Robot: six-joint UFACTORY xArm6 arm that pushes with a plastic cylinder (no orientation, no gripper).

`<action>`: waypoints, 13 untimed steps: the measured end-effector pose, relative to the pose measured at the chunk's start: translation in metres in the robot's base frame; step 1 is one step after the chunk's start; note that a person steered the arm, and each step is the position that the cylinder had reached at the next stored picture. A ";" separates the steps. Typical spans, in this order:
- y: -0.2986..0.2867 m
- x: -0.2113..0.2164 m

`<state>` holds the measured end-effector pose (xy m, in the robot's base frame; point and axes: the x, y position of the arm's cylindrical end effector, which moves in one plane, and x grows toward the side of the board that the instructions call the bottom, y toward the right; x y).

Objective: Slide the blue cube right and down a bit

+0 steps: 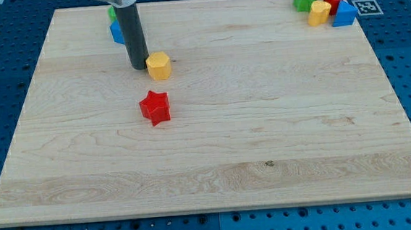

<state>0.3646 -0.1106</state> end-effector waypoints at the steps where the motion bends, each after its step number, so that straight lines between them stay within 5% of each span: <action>1: 0.009 0.000; 3: -0.006 -0.023; 4: -0.065 -0.025; 5: -0.107 -0.080; 13: 0.085 -0.096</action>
<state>0.2683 -0.0255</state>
